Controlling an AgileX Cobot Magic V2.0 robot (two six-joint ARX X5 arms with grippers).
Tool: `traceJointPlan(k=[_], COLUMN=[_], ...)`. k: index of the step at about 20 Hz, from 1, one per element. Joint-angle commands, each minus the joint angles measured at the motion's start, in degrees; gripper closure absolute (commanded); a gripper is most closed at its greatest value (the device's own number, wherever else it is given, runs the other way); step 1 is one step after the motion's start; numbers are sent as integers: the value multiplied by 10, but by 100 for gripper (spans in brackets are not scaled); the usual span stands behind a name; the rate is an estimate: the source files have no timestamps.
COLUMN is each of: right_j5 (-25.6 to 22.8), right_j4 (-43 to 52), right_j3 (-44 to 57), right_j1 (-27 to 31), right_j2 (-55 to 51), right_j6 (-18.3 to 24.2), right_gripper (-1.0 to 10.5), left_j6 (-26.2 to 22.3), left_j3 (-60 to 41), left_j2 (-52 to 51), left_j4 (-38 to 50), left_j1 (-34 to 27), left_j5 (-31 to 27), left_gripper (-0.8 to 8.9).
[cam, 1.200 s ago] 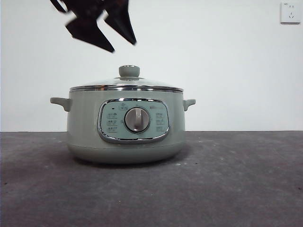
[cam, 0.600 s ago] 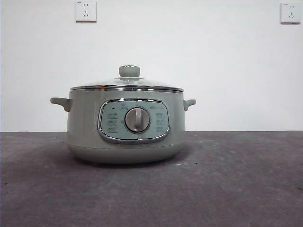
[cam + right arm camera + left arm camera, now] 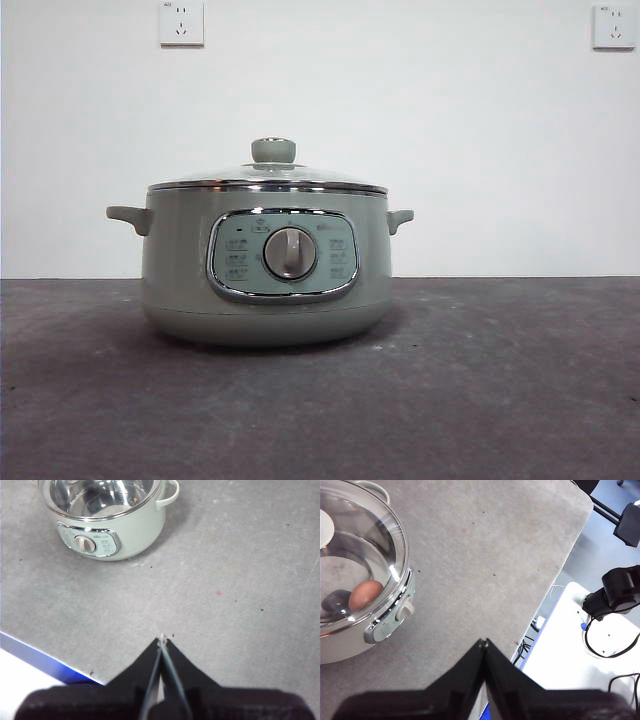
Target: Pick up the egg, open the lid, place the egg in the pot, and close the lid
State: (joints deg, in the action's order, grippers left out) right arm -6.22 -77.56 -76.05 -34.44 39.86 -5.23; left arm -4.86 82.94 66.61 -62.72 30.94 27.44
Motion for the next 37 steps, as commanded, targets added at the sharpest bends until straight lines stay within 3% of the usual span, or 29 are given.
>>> traceJointPlan(k=[1,5,14,16,19,22,26,29,32,37], right_j5=[-3,-3,-3,-3,-3,-3,-3,-3,-3,-3], right_j4=[-13,-13,-13,-13,-13,-13,-13,-13,-13,-13], right_j3=[2,2,2,2,2,2,2,2,2,2], right_j1=[0,0,0,0,0,0,0,0,0,0], right_j2=[1,1,1,1,1,5,8,12,12,12], right_j6=[-7,-7,-7,-7,-7,-7,-7,-7,-7,-7], right_gripper=[946,946,945,946,946,946,946,946,946,946], left_j6=[4,4,13,8,-18,-17,-18,-18,-17,13], left_j3=[1,1,0,0,-25,-144,-375,-527,-635,-758], left_j2=[-1,-1,-1,-7,-39,-131,-307,-428,-508,-599], left_j4=[2,3,155,189,223,323,456,496,507,520], left_j1=[2,2,0,-28,-81,-151,-266,-333,-358,-379], left_j5=[0,0,-10,-46,-44,-43,-57,-129,-187,-200], left_gripper=[817,818,817,817,817,817,817,817,817,817])
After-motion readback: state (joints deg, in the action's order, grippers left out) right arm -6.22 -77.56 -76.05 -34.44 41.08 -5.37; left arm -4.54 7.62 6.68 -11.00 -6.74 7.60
